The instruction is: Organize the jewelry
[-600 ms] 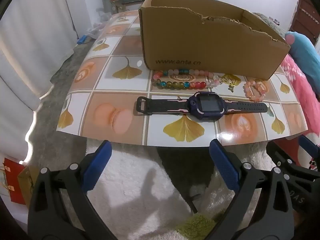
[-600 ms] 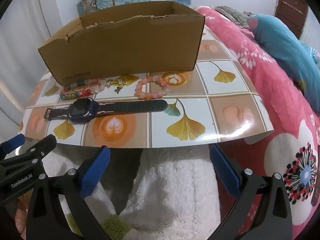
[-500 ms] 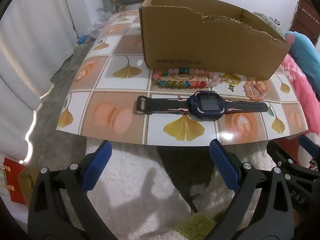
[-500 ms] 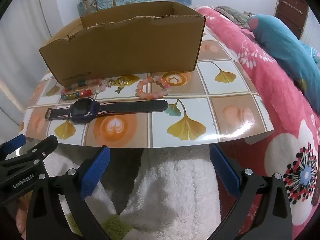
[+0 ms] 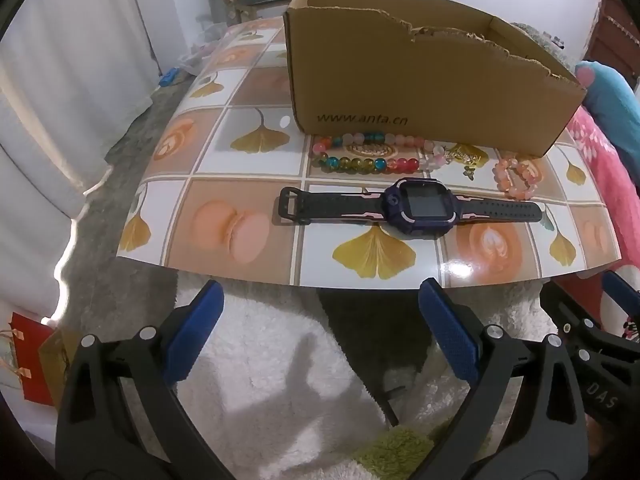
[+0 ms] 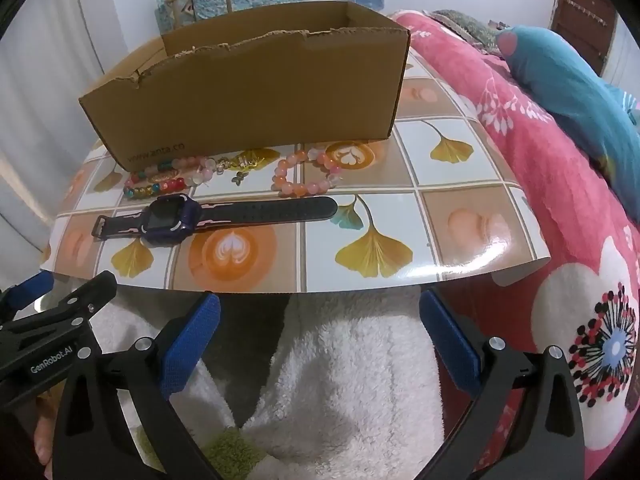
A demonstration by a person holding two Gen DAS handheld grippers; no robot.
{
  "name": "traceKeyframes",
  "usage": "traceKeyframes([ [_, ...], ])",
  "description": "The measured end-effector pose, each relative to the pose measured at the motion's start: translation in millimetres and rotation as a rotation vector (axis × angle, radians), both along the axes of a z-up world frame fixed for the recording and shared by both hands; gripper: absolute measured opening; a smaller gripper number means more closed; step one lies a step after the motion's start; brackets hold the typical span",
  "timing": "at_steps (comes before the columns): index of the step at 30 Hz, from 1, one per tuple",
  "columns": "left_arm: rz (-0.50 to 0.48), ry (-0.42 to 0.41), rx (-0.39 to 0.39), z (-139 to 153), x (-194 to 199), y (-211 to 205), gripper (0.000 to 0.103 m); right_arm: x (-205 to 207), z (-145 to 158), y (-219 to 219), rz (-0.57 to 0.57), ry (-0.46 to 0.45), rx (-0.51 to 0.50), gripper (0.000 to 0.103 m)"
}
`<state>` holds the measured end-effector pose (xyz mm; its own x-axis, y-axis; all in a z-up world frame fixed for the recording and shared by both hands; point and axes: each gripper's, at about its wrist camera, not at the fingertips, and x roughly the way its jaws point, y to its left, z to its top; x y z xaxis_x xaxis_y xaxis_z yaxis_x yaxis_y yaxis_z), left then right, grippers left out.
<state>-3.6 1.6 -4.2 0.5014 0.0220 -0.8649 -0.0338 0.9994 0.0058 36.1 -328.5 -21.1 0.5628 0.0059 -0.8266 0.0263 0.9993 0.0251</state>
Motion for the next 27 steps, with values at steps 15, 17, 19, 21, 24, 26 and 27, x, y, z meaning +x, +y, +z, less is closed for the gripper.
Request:
traceKeyframes([
  [15, -0.001, 0.004, 0.005, -0.6, -0.4, -0.3, 0.094, 0.2, -1.9, -0.7, -0.003, 0.006, 0.005, 0.097],
  [17, -0.002, 0.006, 0.004, -0.4, 0.3, -0.3, 0.094, 0.9, -2.9, -1.0, -0.002, 0.011, 0.008, 0.097],
  [19, -0.001, 0.005, 0.005, -0.3, 0.0, -0.2, 0.094, 0.5, -3.8, -0.4, -0.002, 0.013, 0.008, 0.097],
  [21, 0.000, 0.005, 0.005, -1.1, -0.3, -0.3, 0.094, 0.1, -3.8, 0.5, -0.001, 0.014, 0.006, 0.097],
  [24, 0.000, 0.004, 0.006, -1.1, -0.6, -0.2, 0.094, 0.1, -4.1, 0.9, -0.002, 0.012, 0.006, 0.097],
  [26, 0.001, 0.002, 0.005, -1.8, -1.4, 1.0, 0.094, 0.1, -4.1, 1.2, -0.003, 0.014, 0.006, 0.097],
  [27, 0.001, 0.002, 0.005, -2.4, -2.0, 1.6, 0.094, 0.1, -3.9, 0.9, -0.002, 0.013, 0.006, 0.097],
])
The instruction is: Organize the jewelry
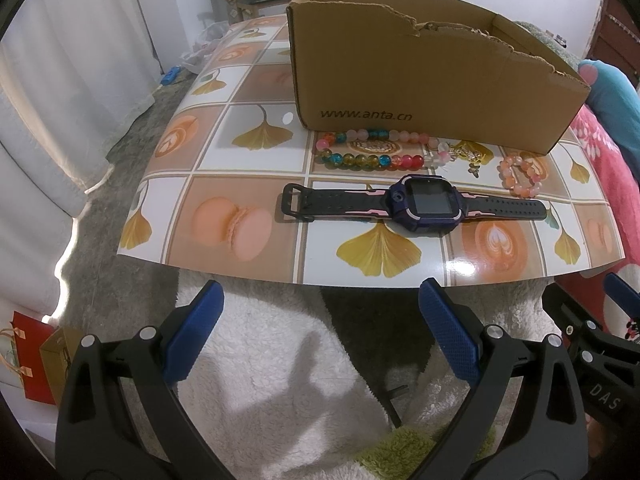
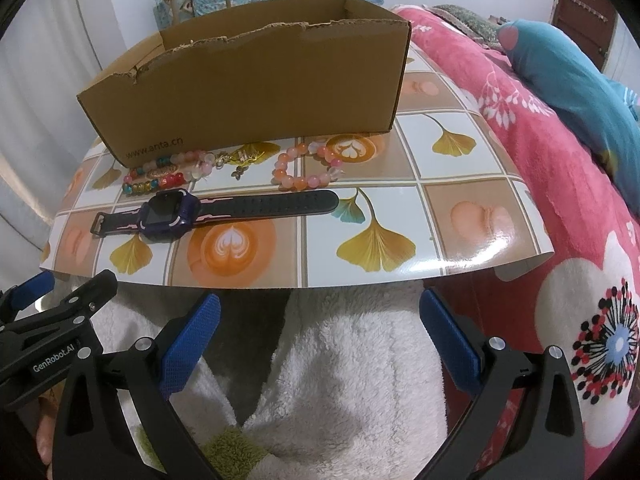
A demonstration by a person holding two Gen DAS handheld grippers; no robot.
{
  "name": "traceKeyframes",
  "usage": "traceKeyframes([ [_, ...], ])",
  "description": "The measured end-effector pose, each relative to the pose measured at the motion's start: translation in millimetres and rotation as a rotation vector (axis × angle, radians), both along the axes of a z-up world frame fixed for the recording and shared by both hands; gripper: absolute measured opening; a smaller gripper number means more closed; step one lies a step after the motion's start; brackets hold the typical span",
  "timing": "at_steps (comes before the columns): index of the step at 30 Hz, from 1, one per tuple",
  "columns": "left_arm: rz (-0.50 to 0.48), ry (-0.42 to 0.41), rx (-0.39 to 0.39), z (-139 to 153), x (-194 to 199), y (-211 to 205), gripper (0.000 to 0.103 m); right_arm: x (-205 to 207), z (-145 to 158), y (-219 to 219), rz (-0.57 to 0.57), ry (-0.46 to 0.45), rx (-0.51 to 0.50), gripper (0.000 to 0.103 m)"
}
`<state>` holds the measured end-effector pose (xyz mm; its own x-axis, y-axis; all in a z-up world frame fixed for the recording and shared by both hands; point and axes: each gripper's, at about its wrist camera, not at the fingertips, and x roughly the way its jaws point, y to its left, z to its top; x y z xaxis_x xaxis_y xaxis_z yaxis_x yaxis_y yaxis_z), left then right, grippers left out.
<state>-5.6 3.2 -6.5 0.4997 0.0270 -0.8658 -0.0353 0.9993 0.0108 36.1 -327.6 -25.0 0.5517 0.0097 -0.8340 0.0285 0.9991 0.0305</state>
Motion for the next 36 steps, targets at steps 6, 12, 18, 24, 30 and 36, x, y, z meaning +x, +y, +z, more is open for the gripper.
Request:
traceKeyframes([
  [6, 0.000, 0.001, 0.001, -0.2, -0.1, 0.5, 0.094, 0.0, 0.0, -0.2, -0.001, 0.001, 0.000, 0.097],
  [12, 0.002, 0.002, 0.002, -0.5, 0.1, 1.6, 0.094, -0.1, -0.1, -0.1, 0.001, 0.001, 0.001, 0.097],
  [18, 0.007, 0.004, 0.001, -1.4, -0.6, 4.8, 0.094, -0.8, -0.7, 0.8, 0.001, 0.003, 0.000, 0.097],
  [24, 0.006, 0.005, 0.001, -2.1, -0.4, 6.2, 0.094, -0.7, -1.2, 1.7, 0.003, 0.006, -0.002, 0.097],
  [30, 0.008, 0.005, 0.004, -1.4, 0.3, 4.9, 0.094, -1.0, -1.2, 2.1, 0.006, 0.007, -0.002, 0.097],
  [36, 0.013, 0.004, 0.007, -1.0, 0.7, 5.8, 0.094, -0.2, -0.9, 4.4, 0.011, 0.011, -0.003, 0.097],
])
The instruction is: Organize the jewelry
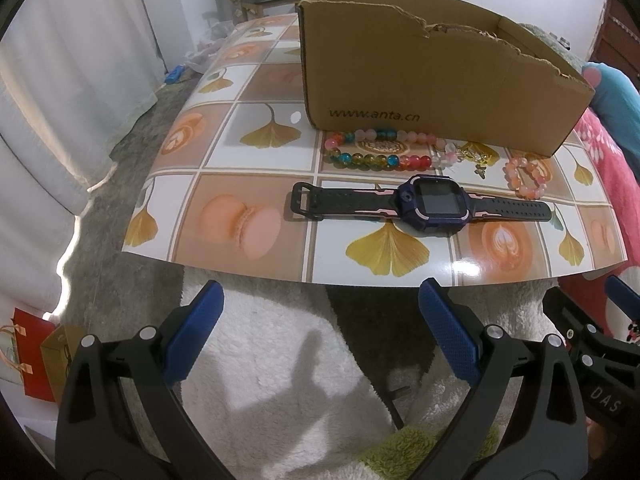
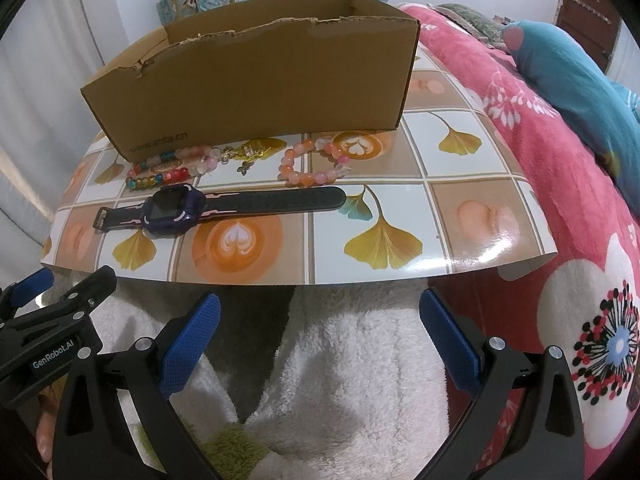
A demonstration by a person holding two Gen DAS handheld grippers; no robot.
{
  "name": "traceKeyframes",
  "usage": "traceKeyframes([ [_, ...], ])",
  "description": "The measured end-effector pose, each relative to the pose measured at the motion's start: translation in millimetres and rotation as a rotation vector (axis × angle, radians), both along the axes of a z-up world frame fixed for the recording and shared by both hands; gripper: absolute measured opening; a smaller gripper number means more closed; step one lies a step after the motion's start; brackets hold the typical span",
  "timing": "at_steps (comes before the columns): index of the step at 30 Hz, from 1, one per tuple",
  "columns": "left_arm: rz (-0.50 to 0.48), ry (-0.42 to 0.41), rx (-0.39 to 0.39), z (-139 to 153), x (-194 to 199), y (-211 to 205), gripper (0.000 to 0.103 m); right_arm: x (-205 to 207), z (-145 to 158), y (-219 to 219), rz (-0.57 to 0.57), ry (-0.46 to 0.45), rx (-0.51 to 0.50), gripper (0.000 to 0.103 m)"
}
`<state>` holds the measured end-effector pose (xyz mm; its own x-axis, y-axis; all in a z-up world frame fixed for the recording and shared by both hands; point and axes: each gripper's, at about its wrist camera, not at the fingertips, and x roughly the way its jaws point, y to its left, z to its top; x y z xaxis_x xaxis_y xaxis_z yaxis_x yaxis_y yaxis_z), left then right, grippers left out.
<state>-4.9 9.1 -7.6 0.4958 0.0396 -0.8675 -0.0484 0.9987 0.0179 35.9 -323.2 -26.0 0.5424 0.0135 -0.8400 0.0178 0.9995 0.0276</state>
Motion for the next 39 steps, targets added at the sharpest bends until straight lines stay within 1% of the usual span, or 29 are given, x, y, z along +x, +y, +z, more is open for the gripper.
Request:
traceKeyframes([
  [23, 0.008, 0.009, 0.006, 1.1, -0.8, 4.1, 0.094, -0.2, -0.9, 2.0, 0.003, 0.008, 0.001, 0.097],
  [39, 0.025, 0.053, 0.013, -12.3, 10.0, 2.8, 0.094, 4.9, -6.0, 5.0, 0.021, 0.037, -0.009, 0.097],
])
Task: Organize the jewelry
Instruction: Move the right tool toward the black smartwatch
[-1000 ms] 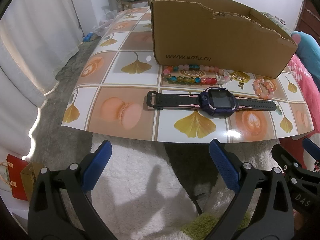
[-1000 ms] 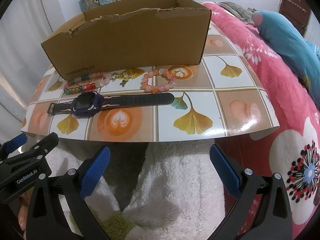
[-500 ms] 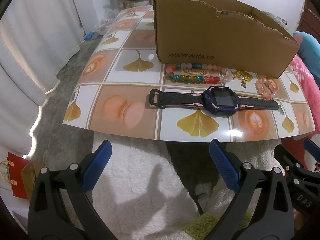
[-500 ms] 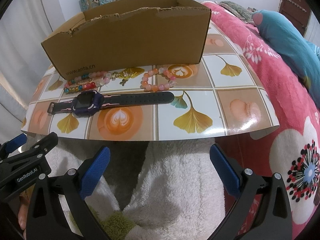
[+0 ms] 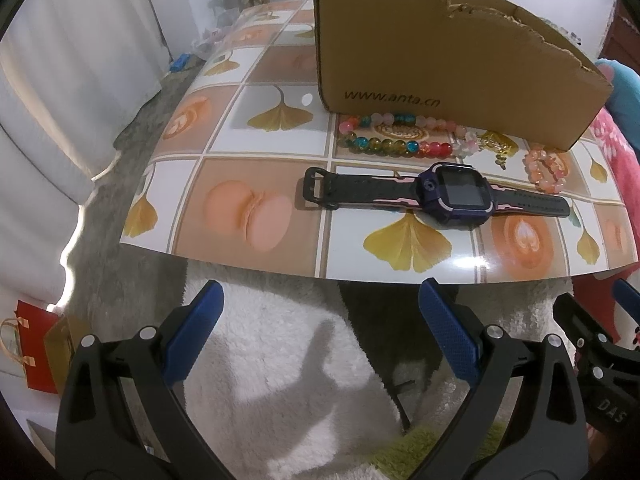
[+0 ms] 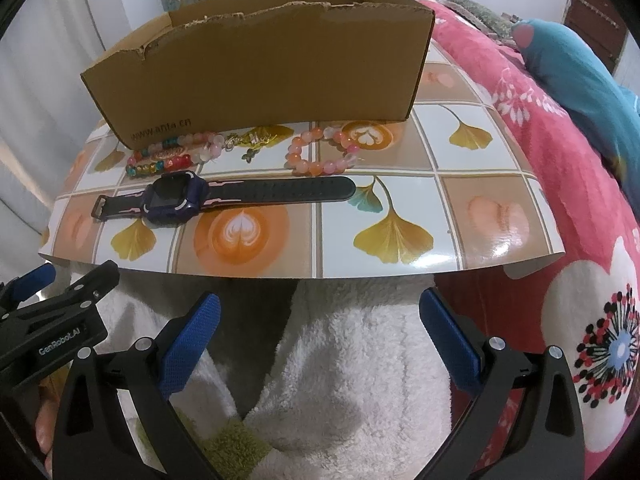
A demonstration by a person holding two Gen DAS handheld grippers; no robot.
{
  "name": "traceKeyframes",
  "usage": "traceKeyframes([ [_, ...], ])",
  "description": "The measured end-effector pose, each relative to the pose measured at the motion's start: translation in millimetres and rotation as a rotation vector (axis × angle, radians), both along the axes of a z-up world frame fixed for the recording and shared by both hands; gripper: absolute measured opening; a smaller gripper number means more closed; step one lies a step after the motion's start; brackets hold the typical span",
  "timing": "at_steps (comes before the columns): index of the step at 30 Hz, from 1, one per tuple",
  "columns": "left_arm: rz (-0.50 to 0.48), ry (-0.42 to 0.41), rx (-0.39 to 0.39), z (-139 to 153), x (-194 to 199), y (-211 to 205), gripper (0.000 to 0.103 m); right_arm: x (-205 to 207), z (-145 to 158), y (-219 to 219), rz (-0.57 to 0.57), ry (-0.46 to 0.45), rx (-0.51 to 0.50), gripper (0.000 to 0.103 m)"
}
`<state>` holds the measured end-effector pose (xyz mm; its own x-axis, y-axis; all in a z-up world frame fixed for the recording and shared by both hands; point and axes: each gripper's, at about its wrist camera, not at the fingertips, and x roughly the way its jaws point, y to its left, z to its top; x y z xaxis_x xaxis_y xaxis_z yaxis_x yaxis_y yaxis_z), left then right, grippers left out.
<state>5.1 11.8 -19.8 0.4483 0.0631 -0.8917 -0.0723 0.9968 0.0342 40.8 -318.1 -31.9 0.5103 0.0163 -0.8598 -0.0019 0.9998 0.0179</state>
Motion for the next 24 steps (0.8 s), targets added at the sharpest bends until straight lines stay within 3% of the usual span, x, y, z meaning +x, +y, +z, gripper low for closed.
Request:
traceKeyframes([
  [24, 0.076, 0.043, 0.054, -7.6, 22.4, 23.5, 0.094, 24.3, -1.1, 18.9, 0.041, 0.029, -0.021, 0.097],
])
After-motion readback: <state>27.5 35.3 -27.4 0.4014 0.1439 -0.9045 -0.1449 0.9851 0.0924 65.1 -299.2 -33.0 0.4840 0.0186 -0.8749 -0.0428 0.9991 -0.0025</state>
